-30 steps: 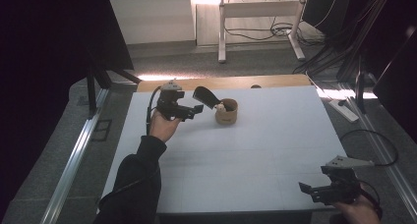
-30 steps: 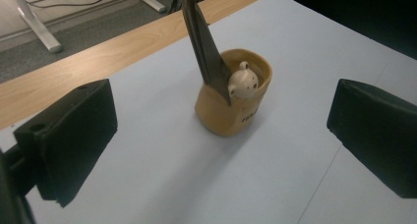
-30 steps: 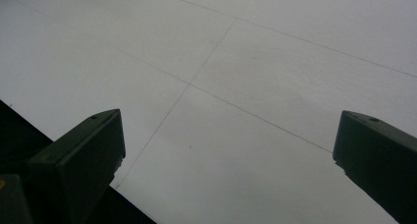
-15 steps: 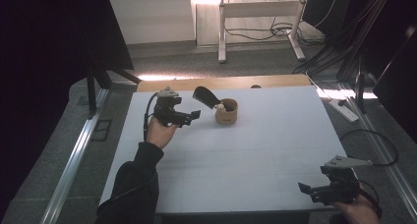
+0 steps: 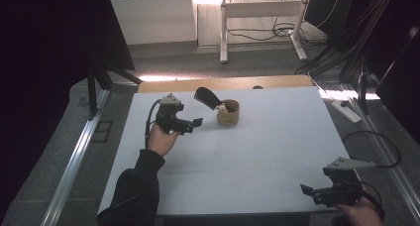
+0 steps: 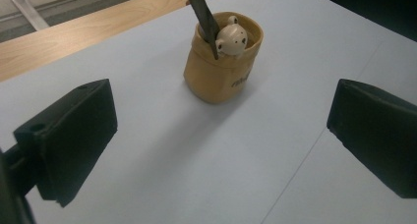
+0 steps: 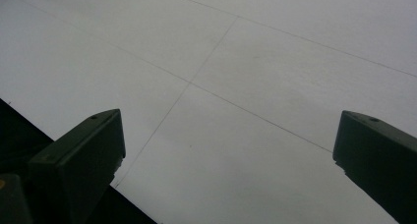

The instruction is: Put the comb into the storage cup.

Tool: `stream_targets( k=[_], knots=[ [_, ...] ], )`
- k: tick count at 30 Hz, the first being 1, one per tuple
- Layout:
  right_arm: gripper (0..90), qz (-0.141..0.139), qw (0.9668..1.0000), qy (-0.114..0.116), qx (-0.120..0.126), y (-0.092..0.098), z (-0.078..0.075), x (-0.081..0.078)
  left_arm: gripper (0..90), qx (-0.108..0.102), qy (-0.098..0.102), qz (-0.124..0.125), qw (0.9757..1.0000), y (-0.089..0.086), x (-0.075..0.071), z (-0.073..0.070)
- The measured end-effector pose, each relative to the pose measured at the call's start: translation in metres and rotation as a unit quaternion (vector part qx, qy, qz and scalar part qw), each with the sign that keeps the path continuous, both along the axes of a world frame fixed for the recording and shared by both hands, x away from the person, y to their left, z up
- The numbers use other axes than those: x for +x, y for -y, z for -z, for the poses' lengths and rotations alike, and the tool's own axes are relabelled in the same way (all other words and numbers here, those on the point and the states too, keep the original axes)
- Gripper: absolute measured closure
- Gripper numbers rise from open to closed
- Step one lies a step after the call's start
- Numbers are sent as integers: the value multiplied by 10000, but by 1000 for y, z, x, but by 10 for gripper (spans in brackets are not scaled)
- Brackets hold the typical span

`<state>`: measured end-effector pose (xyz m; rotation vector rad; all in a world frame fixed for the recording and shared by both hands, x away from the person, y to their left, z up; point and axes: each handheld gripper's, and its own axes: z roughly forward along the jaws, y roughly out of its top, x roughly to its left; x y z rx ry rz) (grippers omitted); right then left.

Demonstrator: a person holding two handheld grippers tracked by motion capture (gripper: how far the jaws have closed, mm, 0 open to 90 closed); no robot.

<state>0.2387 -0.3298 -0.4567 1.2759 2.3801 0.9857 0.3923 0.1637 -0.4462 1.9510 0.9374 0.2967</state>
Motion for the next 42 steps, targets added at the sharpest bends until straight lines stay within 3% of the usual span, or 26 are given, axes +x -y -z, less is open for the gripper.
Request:
stream_targets(
  k=[12,42],
  knots=[
    [0,-35,10000,42,25,0,-1,-1,0,-45,-65,-87,9999,-8,-14,8],
    [0,-56,10000,59,28,0,-1,-2,0,170,-71,-133,9997,-20,-57,15]
  ],
)
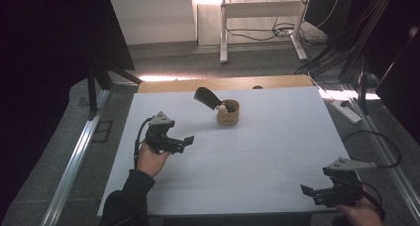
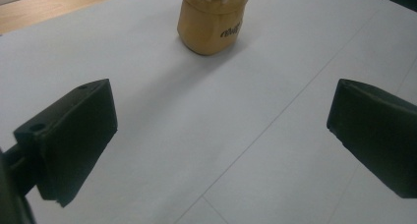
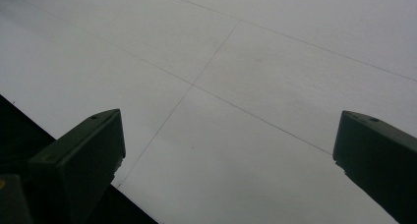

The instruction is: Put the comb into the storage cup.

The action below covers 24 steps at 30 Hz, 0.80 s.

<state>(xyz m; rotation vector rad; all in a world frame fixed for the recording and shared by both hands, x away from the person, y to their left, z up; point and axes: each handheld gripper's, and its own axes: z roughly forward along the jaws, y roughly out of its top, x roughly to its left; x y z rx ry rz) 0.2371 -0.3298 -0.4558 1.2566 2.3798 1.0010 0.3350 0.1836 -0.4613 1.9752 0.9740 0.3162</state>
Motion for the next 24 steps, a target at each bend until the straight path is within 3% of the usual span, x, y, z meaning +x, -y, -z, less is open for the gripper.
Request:
stream_targets(
  k=[24],
  knots=[
    [0,2,10000,3,-4,0,0,0,0,73,-67,-94,9999,-18,-37,4]
  ],
)
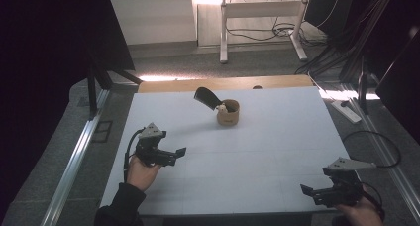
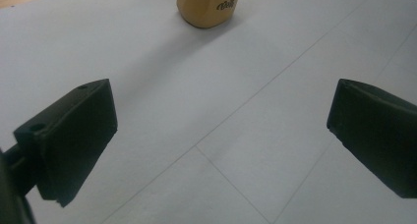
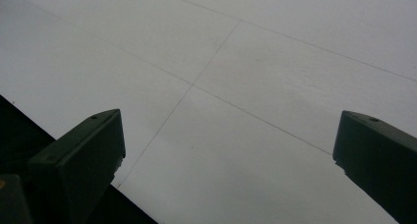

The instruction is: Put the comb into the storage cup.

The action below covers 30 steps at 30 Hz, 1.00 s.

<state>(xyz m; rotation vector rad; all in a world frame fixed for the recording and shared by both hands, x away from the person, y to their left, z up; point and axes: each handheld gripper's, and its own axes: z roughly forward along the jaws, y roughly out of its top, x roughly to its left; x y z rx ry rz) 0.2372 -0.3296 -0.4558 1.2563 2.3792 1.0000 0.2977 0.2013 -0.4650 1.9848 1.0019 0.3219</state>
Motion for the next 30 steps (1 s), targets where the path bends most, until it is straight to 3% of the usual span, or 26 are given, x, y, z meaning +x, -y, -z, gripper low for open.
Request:
stream_targets(
  k=[30],
  knots=[
    [0,-1,10000,-21,-43,-1,0,0,0,-121,-191,-251,9994,-31,-51,5]
  ],
)
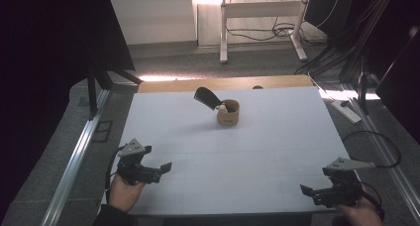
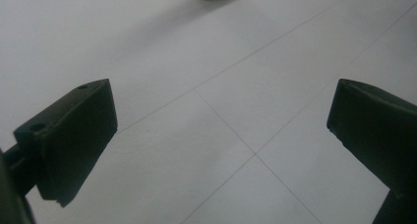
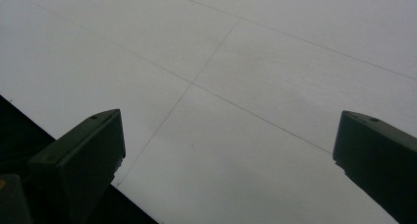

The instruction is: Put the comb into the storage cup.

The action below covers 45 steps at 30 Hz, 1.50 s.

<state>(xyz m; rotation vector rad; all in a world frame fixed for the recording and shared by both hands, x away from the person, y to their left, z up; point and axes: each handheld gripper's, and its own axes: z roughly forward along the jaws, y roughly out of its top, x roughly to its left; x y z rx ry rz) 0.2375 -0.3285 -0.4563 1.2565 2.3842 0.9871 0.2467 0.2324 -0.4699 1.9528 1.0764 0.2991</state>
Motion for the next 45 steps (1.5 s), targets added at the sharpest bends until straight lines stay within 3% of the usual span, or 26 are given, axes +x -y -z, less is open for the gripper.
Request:
stream_targets(
  k=[7,39,45],
  knots=[
    [0,10,10000,0,-16,0,0,0,0,-17,-25,-77,10000,-5,-10,1],
    [0,15,10000,-26,-74,-1,0,0,0,262,-269,-292,9989,-13,-44,8],
    [0,27,10000,-24,-82,-1,0,0,0,394,-286,-347,9982,-12,-48,8]
  ],
)
